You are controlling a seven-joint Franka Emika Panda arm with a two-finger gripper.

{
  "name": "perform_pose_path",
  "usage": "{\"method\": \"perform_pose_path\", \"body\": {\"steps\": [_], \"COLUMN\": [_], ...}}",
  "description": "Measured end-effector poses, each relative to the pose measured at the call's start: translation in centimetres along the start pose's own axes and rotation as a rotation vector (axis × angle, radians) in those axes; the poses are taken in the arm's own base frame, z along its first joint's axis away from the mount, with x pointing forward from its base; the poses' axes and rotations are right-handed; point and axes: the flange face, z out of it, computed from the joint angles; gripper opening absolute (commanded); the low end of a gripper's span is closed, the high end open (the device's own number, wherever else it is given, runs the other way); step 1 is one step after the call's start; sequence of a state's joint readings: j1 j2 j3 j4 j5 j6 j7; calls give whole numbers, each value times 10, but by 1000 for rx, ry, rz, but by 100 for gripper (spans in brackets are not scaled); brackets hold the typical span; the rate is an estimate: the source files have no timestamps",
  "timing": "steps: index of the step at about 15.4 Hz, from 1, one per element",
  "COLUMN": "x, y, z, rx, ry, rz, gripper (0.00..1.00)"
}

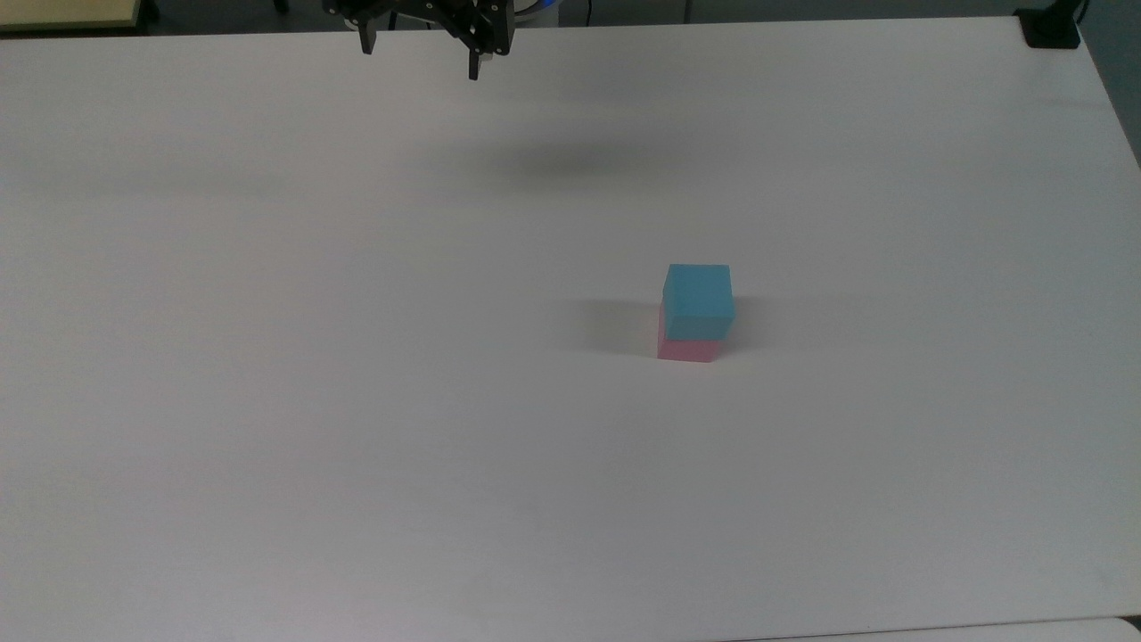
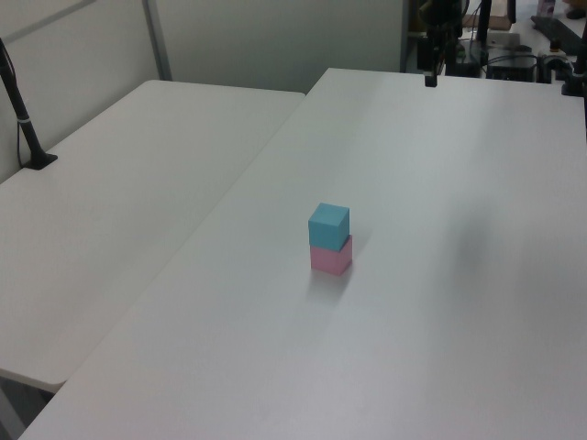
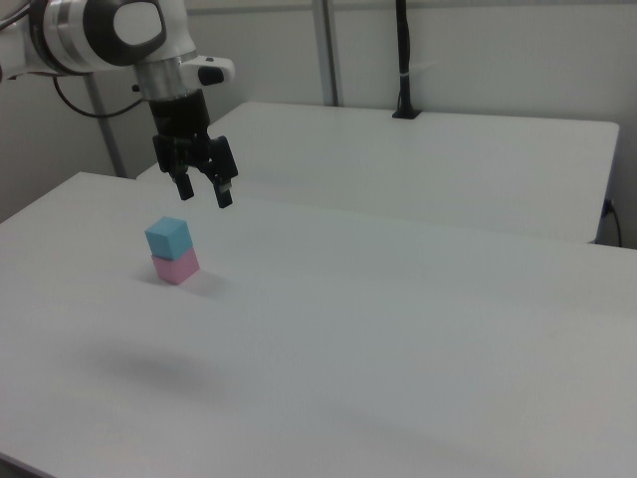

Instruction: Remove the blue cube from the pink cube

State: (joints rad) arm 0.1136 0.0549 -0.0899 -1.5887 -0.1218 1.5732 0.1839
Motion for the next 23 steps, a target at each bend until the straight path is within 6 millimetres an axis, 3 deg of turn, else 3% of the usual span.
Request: {"method": "perform_pose_path", "body": {"steps": [17,20,23], "x": [4,7,13], "y": [-19,-44,-92], "z": [12,24,45], "rx": [46,64,98], "ry": [-29,-49,-79], "rz": [-74,-110,-169], "gripper": [100,100,100]}}
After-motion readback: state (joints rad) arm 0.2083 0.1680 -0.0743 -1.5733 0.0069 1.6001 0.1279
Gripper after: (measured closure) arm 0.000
